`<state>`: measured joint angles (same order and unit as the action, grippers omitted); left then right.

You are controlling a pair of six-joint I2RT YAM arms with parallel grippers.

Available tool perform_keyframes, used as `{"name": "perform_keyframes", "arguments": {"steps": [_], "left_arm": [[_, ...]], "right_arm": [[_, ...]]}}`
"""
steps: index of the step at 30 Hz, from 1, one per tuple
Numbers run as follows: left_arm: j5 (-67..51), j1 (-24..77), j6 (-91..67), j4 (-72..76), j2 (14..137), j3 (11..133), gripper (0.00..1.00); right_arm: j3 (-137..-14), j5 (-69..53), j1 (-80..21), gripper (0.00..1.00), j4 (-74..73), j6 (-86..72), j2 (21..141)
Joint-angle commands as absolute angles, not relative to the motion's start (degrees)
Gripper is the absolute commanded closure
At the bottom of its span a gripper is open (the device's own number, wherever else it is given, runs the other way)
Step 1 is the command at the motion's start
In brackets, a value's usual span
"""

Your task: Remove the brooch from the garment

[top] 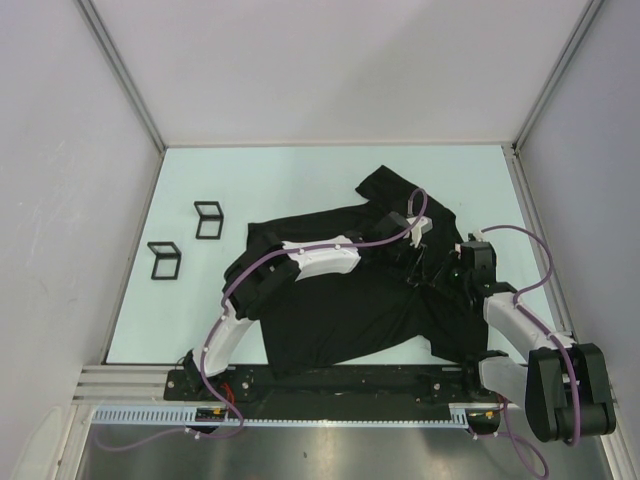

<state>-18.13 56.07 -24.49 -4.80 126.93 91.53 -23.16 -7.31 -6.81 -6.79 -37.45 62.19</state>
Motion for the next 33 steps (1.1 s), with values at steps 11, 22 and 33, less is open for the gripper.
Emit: {"name": "perform_keyframes", "arguments": {"steps": [11,22,33], "left_arm": [[-17.5,56.0,-25.0,-4.7,127.4,94.1,0.79],[-16.5,55.9,-25.2,-5.5,125.4,93.1,0.59],[-16.6,55.8,-25.9,-4.0,123.9,91.9,0.68]], "right_arm": [[-25.8,-4.0,-8.8,0.85,-4.0,-34.4,64.0],[-25.8,-2.3,-10.1,0.87,-3.5,-33.8,64.7],[-25.8,-2.5,-10.2,0.88,-3.7,-33.7,64.9]]}}
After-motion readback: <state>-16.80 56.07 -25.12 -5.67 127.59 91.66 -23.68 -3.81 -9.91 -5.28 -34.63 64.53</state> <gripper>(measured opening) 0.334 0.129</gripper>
